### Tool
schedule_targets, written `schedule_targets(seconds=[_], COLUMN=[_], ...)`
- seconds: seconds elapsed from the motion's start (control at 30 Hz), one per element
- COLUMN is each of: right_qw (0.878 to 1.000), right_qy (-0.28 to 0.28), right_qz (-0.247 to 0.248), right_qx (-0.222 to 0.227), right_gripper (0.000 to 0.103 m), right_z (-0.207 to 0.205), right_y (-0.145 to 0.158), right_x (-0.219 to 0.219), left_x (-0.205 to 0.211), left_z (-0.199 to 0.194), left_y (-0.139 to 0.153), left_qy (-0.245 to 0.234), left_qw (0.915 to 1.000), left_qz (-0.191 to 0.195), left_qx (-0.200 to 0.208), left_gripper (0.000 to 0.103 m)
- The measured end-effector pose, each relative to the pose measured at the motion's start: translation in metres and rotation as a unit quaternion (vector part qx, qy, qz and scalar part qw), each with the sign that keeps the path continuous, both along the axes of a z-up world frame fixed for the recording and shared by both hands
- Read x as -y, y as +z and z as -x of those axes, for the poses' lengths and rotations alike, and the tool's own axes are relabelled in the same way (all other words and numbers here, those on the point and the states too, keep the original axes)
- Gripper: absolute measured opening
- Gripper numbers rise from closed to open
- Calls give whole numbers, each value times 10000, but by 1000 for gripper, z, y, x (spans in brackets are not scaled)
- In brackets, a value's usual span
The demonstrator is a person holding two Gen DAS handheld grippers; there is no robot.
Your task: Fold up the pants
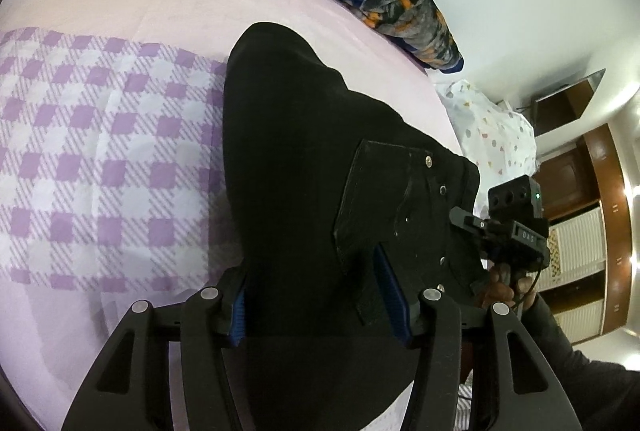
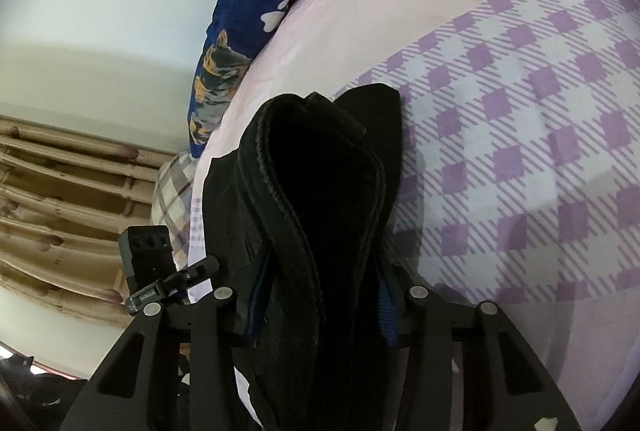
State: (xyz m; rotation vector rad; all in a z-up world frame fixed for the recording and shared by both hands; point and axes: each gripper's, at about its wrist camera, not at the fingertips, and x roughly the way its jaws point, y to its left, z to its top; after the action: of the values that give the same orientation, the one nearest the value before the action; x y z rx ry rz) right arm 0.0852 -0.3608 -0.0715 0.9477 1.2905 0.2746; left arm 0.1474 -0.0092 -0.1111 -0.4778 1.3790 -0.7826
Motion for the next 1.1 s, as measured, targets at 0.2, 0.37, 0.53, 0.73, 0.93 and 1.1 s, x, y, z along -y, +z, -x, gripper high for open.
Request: schedule_targets(seconds=[0.2,0.37,0.53,0.73,0.93,1.1], right_qw=[9997,9987,9970,9965,9967,9976], right_qy=[-238,-477,-518,-637,-677,-585], right_qz=[70,159,566,541,417,304], right_qx=[-35,-90,-24,22,175,227], right_gripper=[41,40,34,26,23,23], right_z=[2,5,6,6,6,3], right_y=[0,0,11,26,45,55], right_x=[-3,-5,-14,-21,-35,-52], left_x=[9,15,25,29,24,7], left_z=[9,9,11,14,16,26], left_y=[7,8,13,25,38,52], left_qy=[14,53,69,-31,48,222], left_qw=[9978,9955,9906,9865,9896,9913], left_qz=[-506,-799,-1198,-1347,-1130,-924], left_qx=[419,503,652,930,894,910], left_gripper=[47,42,35,22,16,16])
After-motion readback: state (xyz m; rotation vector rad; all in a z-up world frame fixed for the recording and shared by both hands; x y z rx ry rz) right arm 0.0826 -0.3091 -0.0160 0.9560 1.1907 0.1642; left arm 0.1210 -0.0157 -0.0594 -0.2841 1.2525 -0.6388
